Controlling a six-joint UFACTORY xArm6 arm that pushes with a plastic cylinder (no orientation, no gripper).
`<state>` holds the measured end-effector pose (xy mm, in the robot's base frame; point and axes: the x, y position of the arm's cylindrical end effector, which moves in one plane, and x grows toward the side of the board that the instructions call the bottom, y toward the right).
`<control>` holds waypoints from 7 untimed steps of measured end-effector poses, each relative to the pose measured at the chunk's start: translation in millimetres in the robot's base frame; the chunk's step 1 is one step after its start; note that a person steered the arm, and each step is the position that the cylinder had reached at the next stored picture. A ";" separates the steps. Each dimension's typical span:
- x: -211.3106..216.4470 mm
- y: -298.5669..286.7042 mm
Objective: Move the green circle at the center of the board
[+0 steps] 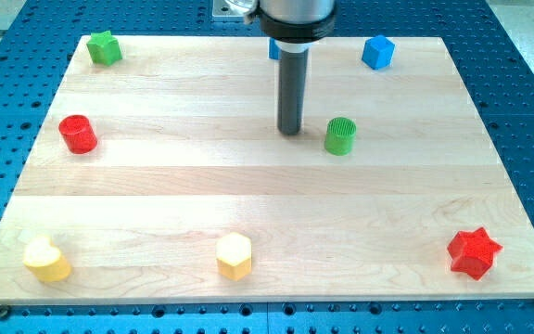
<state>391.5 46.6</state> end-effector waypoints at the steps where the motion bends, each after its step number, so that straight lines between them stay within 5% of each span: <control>1: -7.3 35.6; 2: -17.2 97.6; 3: 38.7 76.8; 5: 44.7 -29.6; 7: 0.2 54.5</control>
<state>391.7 101.1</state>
